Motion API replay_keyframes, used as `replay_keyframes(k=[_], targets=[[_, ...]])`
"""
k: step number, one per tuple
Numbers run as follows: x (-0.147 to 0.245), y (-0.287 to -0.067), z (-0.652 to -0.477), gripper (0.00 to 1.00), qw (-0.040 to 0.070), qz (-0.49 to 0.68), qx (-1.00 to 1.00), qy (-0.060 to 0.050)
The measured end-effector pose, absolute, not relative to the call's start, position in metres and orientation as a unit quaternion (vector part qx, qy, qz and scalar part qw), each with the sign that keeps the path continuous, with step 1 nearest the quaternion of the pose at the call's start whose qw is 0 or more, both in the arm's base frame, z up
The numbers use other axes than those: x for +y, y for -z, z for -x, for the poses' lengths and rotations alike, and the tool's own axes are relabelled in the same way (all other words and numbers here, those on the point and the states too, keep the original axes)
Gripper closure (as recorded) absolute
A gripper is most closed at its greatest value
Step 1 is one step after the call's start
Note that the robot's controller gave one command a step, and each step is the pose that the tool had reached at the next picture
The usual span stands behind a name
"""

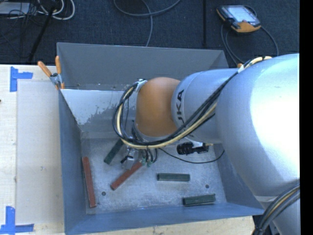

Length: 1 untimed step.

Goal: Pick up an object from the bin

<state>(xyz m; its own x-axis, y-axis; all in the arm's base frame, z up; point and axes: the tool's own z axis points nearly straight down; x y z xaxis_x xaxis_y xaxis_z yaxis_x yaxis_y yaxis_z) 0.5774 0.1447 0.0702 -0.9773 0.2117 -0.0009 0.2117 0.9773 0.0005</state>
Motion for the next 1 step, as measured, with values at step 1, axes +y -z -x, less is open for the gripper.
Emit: replay_keyframes(k=[1], targets=[[0.1444,-0.0698,-0.5772,0.00,0.000,-0.107,0.994,0.000]])
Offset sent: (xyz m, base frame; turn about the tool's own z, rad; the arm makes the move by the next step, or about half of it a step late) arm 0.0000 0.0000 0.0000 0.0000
